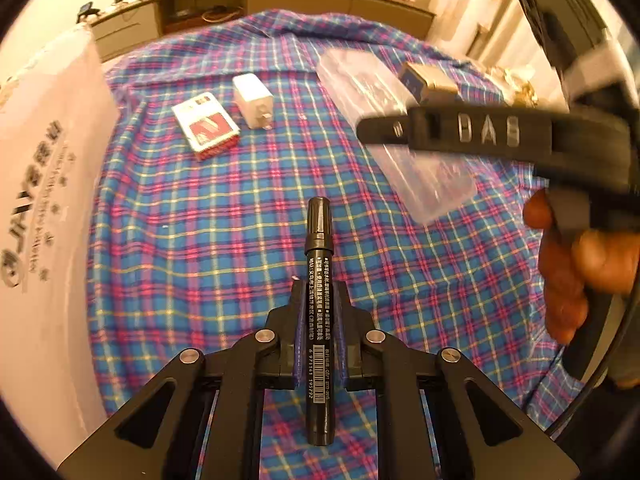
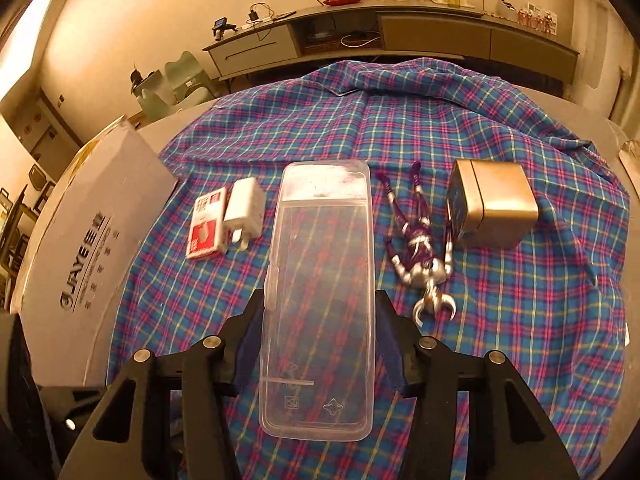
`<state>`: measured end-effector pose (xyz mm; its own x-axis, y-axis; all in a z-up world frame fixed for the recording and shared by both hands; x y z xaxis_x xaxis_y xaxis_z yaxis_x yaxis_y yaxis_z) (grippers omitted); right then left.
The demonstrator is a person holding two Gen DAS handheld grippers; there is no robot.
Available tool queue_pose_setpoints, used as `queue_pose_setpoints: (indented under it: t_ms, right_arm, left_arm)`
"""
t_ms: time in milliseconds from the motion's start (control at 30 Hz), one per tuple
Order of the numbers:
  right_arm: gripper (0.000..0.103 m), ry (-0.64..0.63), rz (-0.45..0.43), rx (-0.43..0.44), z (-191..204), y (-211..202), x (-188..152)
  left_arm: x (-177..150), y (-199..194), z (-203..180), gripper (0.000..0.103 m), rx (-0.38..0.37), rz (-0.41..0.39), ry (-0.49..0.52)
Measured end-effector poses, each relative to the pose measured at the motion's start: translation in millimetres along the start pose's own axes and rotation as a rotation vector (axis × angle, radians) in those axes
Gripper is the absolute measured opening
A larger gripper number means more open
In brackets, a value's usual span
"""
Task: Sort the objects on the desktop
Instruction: 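Carry the marker with the left tool while the right tool carries the case over the box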
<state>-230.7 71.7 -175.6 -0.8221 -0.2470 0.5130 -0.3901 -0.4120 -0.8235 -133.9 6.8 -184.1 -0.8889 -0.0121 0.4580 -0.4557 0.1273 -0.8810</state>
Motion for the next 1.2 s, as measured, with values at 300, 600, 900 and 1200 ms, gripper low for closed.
queue_pose_setpoints:
  t_ms: [300,600,900,1200]
  right_arm:
    - [0.053,-0.037,-0.016,-0.006,25,-19,-27]
    - [0.053,-0.056,-0.034,-0.020,46,-39,-50]
    - [0.054,-0.092,-0.068,-0.038,71,-63,-59]
    - [0.054,-0.148,-0.101,-0.054,99,-81,-58]
  left_arm:
    - [5,-46,15,0.014,0.071,-0.087,0.002]
    - [5,-79,17,0.014,0.101,-0.160,0.021]
    - [2,-109,17,0.014,0.092,-0.211,0.021]
    - [3,-138,27,0.014,0.080,-0.260,-0.001]
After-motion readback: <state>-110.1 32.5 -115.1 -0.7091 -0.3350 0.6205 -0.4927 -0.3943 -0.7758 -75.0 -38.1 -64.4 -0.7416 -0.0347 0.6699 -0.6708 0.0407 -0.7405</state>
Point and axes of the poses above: each gripper's, at about its wrist camera, not at the fingertips, and y roughly the way its jaws point, z to its left, x to its top, the point moved 9 cm from there along y, roughly the way its jaws point, and after that the axes turned 2 degrees about x, right-handed, at the moved point
